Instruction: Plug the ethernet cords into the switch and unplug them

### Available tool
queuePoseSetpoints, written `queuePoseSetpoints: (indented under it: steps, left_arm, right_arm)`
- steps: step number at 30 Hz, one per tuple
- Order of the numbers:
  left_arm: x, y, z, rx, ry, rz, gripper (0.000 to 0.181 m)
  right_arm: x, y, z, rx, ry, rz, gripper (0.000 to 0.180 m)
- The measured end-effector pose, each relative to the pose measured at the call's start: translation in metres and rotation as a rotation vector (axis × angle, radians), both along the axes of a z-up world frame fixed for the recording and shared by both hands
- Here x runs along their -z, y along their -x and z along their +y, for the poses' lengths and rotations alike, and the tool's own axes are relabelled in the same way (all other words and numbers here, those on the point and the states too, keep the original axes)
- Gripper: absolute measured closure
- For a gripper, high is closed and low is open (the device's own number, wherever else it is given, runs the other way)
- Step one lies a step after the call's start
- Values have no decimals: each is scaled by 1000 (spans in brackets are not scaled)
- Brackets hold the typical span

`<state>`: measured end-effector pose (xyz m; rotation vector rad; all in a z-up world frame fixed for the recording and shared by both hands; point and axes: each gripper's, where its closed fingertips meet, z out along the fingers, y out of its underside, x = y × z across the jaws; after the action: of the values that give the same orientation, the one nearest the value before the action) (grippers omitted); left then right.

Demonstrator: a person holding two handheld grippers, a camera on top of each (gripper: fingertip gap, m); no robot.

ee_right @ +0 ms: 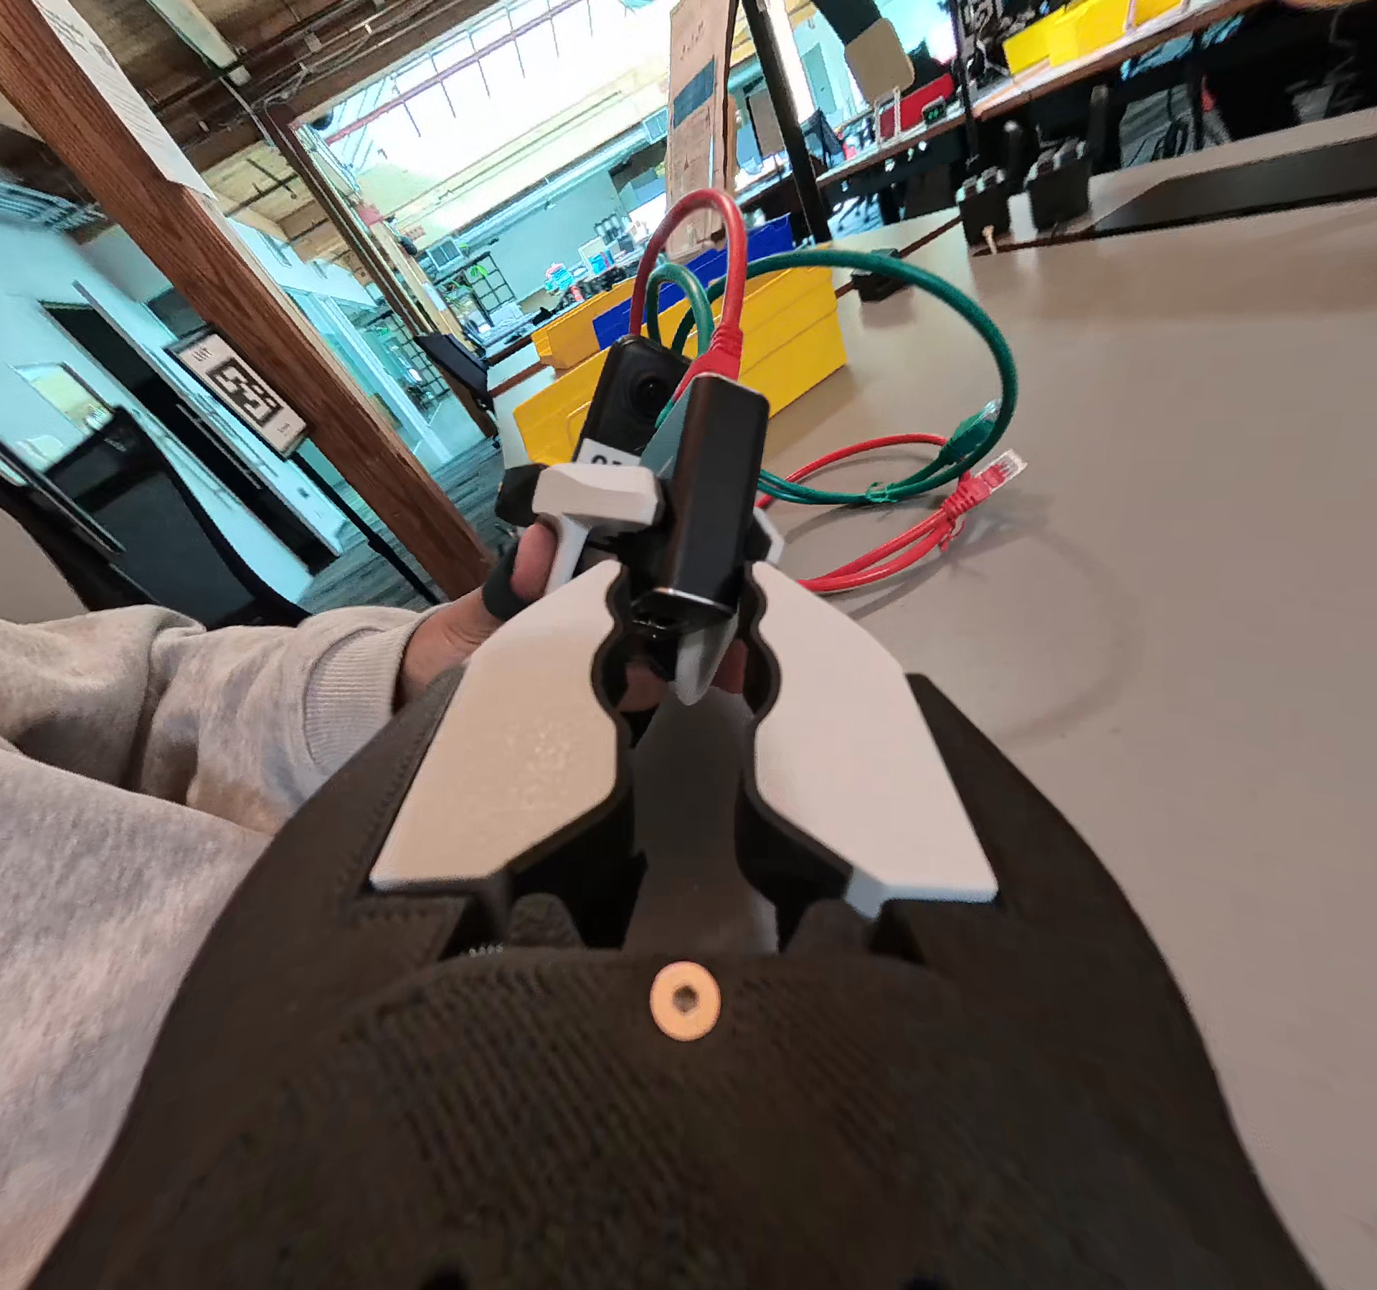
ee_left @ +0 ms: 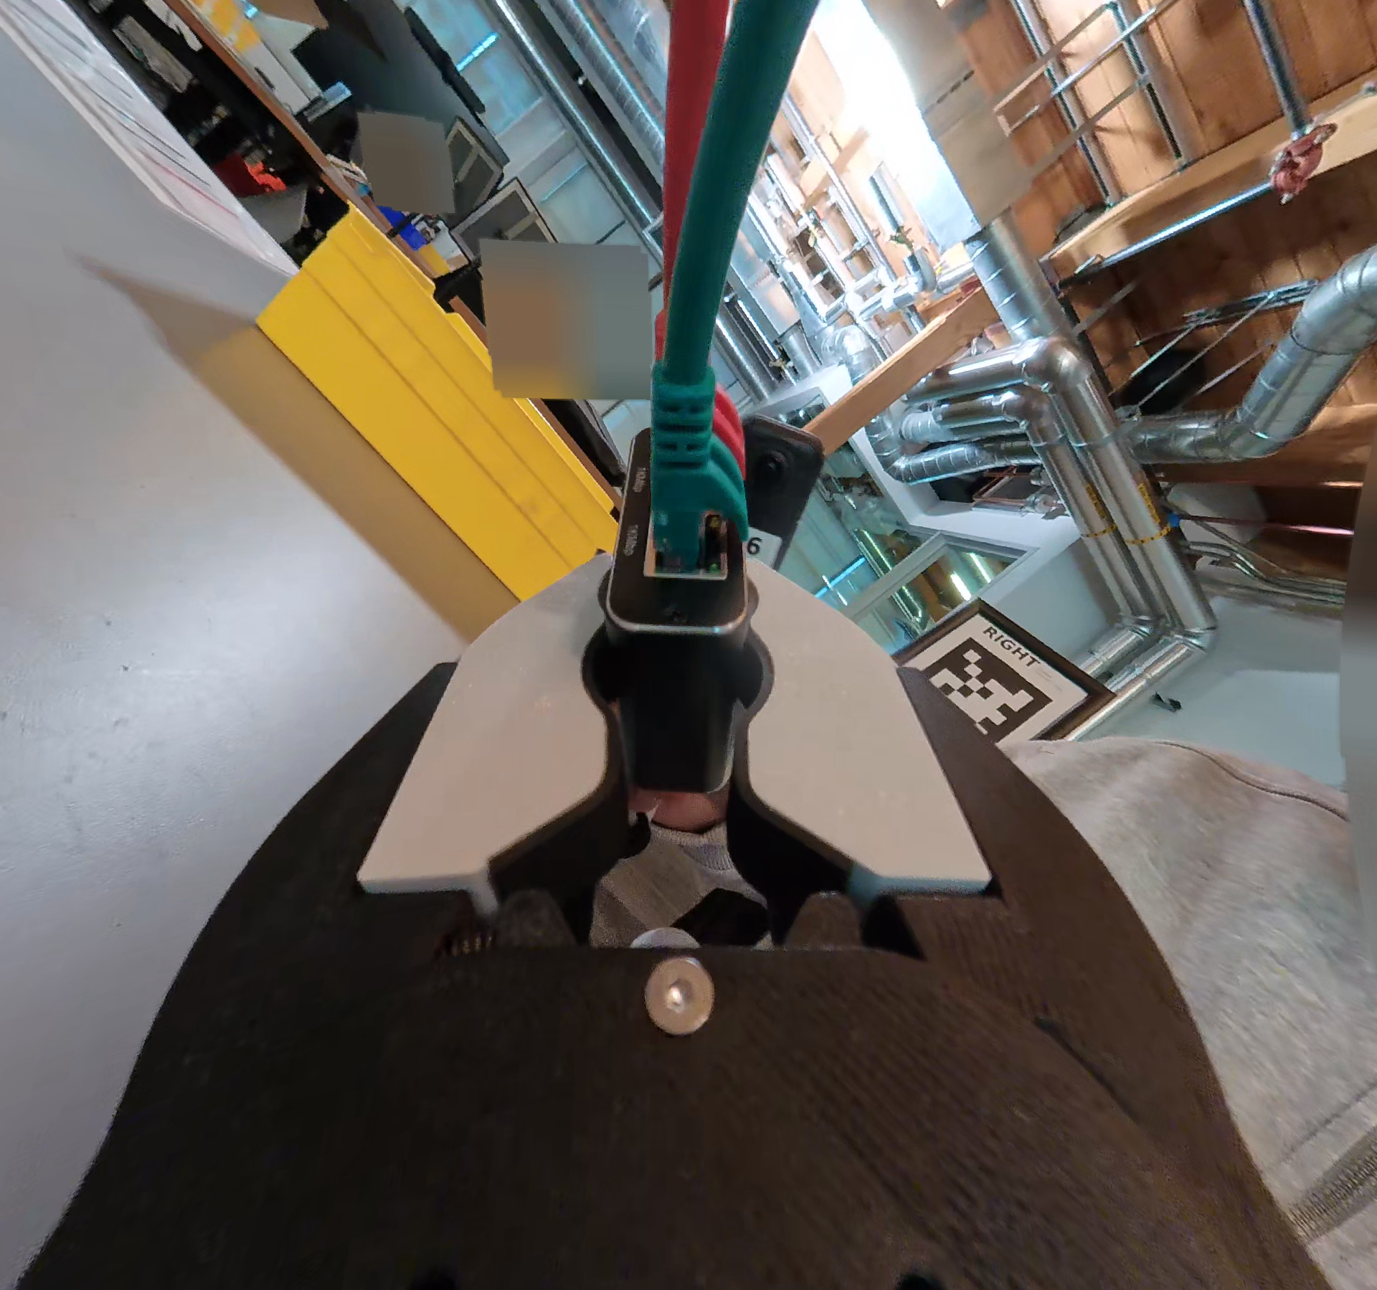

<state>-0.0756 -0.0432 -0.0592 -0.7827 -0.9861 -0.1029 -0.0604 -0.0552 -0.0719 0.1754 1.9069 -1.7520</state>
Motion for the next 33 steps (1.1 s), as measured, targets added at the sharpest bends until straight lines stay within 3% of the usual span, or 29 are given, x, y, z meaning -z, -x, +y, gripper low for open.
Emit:
queuePoseSetpoints:
  steps: [3, 11, 20, 28, 33]
  left_arm:
    - [-3, 0, -6, -13, -5, 4, 143]
    - [0, -1, -17, 4, 23, -5, 143]
    - [7, -2, -15, 44, 58, -34, 156]
    - [3, -2, -22, 41, -49, -57, 156]
    - [-3, -2, -44, 6, -266, -63, 156]
  right_arm:
    - [-4, 5, 3, -12, 9, -87, 154]
    - [-4, 11, 7, -42, -1, -150, 155]
    - [-3, 17, 8, -36, 3, -177, 155]
    - [-5, 18, 7, -15, 47, -172, 154]
    - [-9, 31, 9, 81, 92, -61, 136]
